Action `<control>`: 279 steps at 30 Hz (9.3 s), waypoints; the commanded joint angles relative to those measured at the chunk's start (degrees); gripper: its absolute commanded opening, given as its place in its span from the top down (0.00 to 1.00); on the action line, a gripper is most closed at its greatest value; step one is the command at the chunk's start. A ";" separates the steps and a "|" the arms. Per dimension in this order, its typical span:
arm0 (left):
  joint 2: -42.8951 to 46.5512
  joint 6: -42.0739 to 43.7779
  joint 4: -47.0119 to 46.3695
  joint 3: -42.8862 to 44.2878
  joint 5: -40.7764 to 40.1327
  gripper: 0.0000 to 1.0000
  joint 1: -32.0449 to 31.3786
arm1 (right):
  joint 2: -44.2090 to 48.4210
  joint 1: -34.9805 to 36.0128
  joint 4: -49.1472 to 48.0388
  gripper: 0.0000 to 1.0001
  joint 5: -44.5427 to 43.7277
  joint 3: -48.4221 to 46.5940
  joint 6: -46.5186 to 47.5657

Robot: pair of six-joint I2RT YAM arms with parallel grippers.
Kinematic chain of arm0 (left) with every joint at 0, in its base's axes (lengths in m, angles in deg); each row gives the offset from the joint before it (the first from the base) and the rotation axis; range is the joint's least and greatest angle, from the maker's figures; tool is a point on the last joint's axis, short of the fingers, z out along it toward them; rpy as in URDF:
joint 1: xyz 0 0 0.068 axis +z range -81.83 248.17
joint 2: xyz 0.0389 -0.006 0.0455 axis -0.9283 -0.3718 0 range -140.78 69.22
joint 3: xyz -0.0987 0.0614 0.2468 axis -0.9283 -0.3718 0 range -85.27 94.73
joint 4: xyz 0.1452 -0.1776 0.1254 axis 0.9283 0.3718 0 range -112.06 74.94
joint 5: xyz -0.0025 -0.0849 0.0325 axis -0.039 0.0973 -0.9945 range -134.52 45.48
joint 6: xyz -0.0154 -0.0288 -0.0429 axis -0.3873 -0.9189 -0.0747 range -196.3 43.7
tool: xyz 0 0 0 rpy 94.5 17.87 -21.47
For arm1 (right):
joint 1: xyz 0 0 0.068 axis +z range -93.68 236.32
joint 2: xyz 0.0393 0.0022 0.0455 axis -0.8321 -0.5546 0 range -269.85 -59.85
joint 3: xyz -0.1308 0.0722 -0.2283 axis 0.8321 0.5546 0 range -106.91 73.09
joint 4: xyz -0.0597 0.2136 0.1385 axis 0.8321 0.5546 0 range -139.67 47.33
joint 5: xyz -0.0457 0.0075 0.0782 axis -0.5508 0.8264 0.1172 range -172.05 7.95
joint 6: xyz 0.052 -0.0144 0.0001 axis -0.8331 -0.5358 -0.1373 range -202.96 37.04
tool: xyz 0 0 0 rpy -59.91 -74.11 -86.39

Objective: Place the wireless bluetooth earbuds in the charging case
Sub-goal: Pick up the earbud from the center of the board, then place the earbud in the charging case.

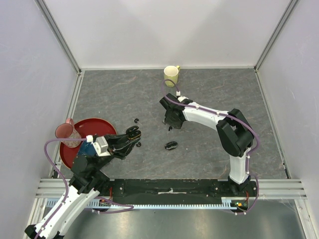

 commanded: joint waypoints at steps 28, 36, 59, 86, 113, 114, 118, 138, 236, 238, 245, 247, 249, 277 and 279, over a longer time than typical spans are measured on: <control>1.75 2.30 0.02 -0.08 -1.60 0.98 -0.18 | -6.49 1.00 4.42 0.53 -5.36 -6.61 1.75; 1.22 2.12 -0.33 -0.26 -1.69 0.98 -0.18 | -6.93 1.18 4.51 0.56 -4.83 -6.61 2.37; 0.96 1.59 -0.42 -0.43 -1.51 0.98 -0.18 | -7.98 1.79 4.33 0.60 -4.39 -6.00 3.51; 0.52 1.24 -0.51 -0.61 -1.42 0.98 -0.18 | -9.48 2.24 4.33 0.61 -5.01 -6.26 5.88; -0.27 0.89 -1.03 -0.69 -0.99 0.98 -0.18 | -10.80 1.27 4.60 0.60 -5.98 -6.26 12.47; -0.36 0.89 -1.03 -0.69 -0.90 0.98 -0.18 | -10.88 1.27 4.51 0.60 -5.89 -6.17 12.74; -0.27 0.80 -1.03 -0.69 -0.81 0.98 -0.18 | -10.88 1.00 4.42 0.59 -4.92 -5.65 13.00; -0.54 0.72 -1.03 -0.69 -0.81 0.98 -0.18 | -9.66 0.39 1.87 0.67 -2.55 -1.78 11.95; -13.46 -5.61 -15.10 -1.84 3.59 0.98 -0.18 | 39.22 35.54 -69.49 1.00 -18.19 27.49 33.13; -13.46 -5.61 -15.18 -1.75 3.59 0.98 -0.18 | 38.78 35.72 -69.58 1.00 -18.37 27.31 33.22; -13.54 -5.79 -15.45 -1.49 3.50 0.98 -0.26 | 36.84 36.51 -70.11 1.00 -19.77 27.40 33.83; -13.46 -5.79 -15.54 -1.49 3.41 0.98 -0.18 | 36.40 36.60 -70.37 1.00 -20.30 27.40 34.10; -13.37 -5.79 -15.54 -1.49 3.41 0.98 -0.18 | 35.96 36.86 -70.64 1.00 -21.00 27.49 34.36; -11.35 -6.49 -16.42 -1.84 2.00 0.98 -0.18 | 33.50 38.70 -69.42 1.00 -23.81 27.75 36.47; -11.09 -6.32 -16.42 -1.84 1.56 0.98 -0.18 | 33.59 39.06 -69.06 1.00 -24.34 28.10 36.64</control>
